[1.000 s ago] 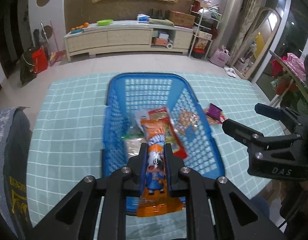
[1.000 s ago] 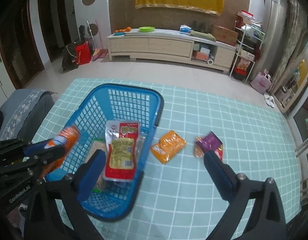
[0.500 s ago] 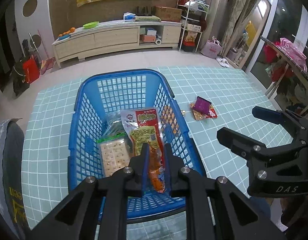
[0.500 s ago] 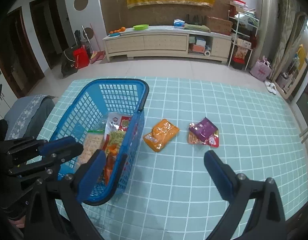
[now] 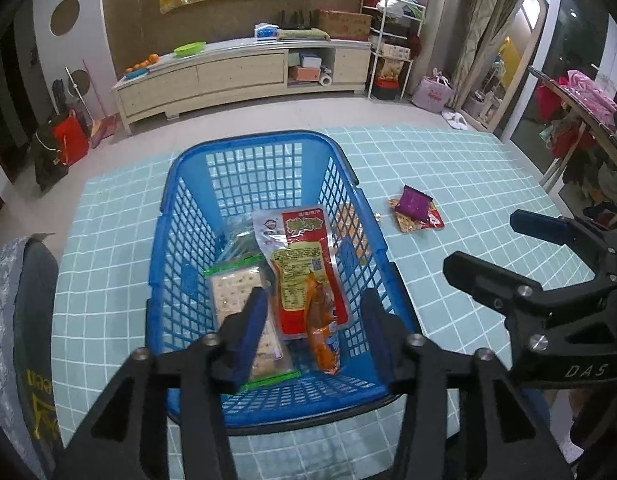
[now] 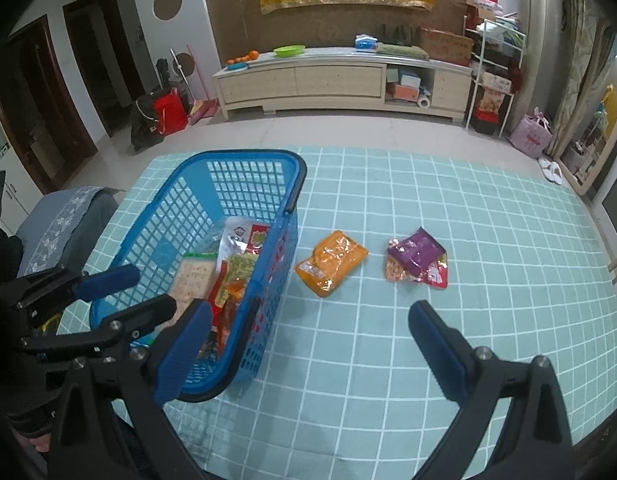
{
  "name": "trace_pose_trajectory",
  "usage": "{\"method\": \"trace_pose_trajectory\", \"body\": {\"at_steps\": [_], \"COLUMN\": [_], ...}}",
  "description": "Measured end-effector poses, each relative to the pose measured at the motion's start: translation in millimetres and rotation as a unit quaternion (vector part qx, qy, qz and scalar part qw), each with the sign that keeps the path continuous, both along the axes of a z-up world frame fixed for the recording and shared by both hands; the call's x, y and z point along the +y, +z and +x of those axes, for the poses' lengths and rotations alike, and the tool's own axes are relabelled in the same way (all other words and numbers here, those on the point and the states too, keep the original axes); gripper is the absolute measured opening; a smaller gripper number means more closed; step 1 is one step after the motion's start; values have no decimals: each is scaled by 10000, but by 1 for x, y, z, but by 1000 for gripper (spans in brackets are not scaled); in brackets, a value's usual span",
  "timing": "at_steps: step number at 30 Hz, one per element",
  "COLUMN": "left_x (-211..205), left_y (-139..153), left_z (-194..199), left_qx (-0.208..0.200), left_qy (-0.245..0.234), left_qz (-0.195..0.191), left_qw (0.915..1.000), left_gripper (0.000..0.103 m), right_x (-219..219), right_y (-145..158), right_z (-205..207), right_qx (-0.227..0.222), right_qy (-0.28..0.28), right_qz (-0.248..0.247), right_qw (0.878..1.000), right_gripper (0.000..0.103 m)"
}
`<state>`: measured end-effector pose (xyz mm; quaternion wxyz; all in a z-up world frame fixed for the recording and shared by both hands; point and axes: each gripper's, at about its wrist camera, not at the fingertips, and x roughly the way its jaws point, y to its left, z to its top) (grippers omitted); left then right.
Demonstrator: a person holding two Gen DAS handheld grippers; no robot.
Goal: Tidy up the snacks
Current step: 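Withdraw both open tools from the basket toward the remaining snacks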
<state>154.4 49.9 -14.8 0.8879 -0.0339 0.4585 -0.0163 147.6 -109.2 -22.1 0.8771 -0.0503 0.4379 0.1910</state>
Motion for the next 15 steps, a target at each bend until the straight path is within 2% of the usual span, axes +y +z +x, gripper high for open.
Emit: {"method": "trace_pose_trajectory", "body": {"at_steps": [10,15], "left_x": [0,-7], "left_y": [24,39], "left_z": [-24,-36], "left_qx": [-364,-604], "left_qy": [104,-29], "left_qz": [87,28], "left_qw": [9992,9982], "left_gripper": [70,73], "right_x": [-7,-16], "right_y": [18,33], "right_z": [-18,-32], "right_qx": [-139,-329], "right_qy": [141,157], "right_qz": [60,109], "right_qw": [9998,9993], "right_gripper": [100,100]}}
